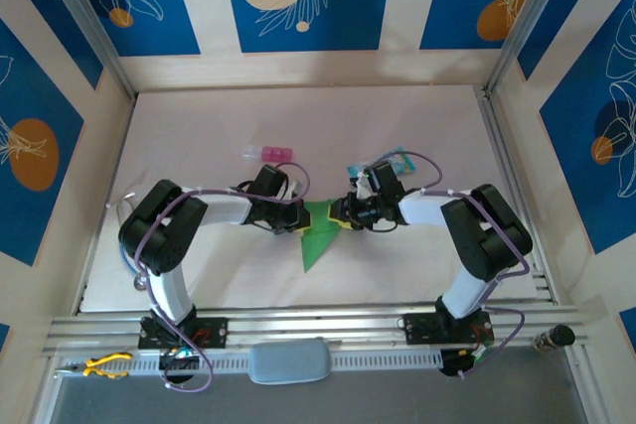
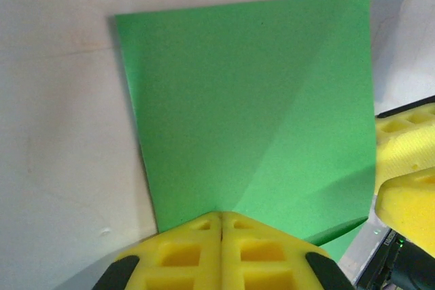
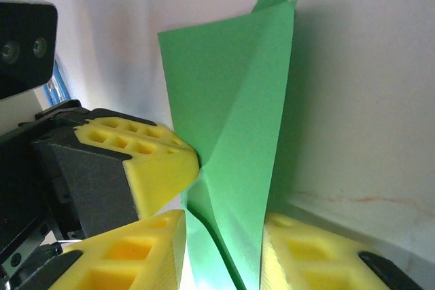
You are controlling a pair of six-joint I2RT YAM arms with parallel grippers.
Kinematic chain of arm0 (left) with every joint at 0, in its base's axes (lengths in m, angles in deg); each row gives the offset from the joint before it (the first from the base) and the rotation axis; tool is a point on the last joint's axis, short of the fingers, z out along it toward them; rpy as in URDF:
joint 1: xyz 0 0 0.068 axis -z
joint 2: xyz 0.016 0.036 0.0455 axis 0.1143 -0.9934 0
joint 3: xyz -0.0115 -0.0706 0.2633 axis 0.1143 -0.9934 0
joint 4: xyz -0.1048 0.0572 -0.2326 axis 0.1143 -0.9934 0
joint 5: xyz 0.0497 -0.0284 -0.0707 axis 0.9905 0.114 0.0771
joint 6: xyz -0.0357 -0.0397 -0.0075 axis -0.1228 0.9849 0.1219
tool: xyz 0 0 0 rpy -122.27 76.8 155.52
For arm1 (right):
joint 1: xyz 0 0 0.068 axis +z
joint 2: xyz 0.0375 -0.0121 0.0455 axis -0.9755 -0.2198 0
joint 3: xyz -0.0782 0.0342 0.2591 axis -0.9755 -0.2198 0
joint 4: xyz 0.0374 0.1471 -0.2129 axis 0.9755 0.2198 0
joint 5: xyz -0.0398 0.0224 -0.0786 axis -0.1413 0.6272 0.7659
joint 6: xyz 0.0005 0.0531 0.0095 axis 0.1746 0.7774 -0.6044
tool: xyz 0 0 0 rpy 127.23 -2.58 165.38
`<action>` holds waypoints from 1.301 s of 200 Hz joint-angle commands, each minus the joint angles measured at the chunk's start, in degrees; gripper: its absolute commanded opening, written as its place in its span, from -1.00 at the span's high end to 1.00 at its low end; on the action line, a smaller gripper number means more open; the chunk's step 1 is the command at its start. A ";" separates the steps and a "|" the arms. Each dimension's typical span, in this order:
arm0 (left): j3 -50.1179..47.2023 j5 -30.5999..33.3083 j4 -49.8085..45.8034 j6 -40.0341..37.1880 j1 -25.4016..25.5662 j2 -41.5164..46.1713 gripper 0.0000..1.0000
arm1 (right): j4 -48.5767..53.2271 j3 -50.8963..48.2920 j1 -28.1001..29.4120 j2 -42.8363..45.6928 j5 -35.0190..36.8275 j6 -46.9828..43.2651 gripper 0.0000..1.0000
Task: Fold a paper plane with a square sheet of paper (pick it up from the middle)
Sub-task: Turn over the paper at the center of the table, then fold the wing for the fifth time at the center of the table.
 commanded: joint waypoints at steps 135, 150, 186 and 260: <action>-1.34 -1.59 3.61 4.97 0.06 4.39 0.66 | -3.78 -1.49 -1.48 -1.88 -0.62 3.69 0.91; -2.55 -2.31 6.74 7.48 0.10 5.14 0.63 | -3.86 -1.99 -0.95 -1.24 1.16 6.50 0.91; -3.82 -2.72 9.06 9.68 0.23 5.09 0.62 | 2.31 -0.47 0.83 -0.43 6.01 10.52 0.92; -3.50 2.35 0.61 6.68 0.19 3.16 0.83 | 2.86 -1.23 2.66 2.40 7.98 14.48 0.90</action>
